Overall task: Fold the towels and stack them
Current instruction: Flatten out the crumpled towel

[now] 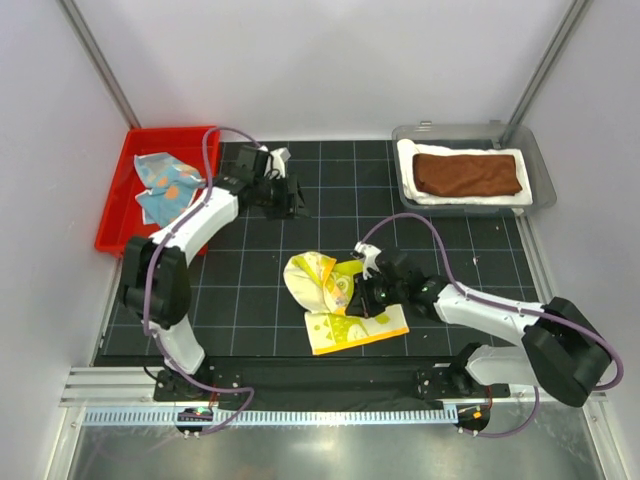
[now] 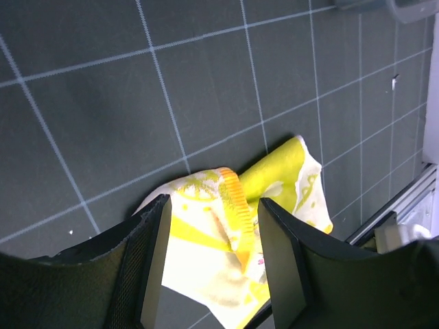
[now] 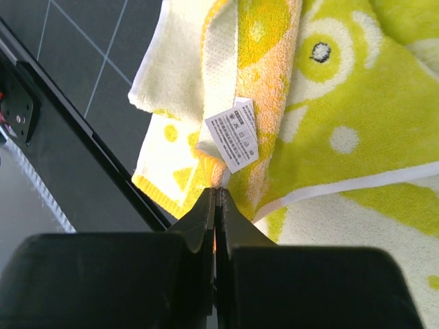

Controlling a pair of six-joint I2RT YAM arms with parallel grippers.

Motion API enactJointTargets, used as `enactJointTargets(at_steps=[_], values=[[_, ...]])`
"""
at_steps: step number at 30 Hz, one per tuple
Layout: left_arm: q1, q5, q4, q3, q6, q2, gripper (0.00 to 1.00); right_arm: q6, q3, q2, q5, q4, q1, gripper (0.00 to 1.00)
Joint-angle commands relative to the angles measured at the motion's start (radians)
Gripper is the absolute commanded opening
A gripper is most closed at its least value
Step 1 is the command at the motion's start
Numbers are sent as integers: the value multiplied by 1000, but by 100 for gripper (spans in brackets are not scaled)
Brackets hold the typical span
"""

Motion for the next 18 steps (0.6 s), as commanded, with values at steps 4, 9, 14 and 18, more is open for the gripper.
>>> enactJointTargets(at_steps=[4,9,14,18], values=[[-159,-66,-204,108,102,102,57,69,-53,-50,100,153,5,1],[-314,-207,-213,137,214,105,55,105,-89,-56,105,222,3,1],[-382,-381,-238,192,289,159,55,108,-118,-78,117,237,5,1],[-394,-397,-278,248,289,239,53,115,-129,-104,131,240,5,1]])
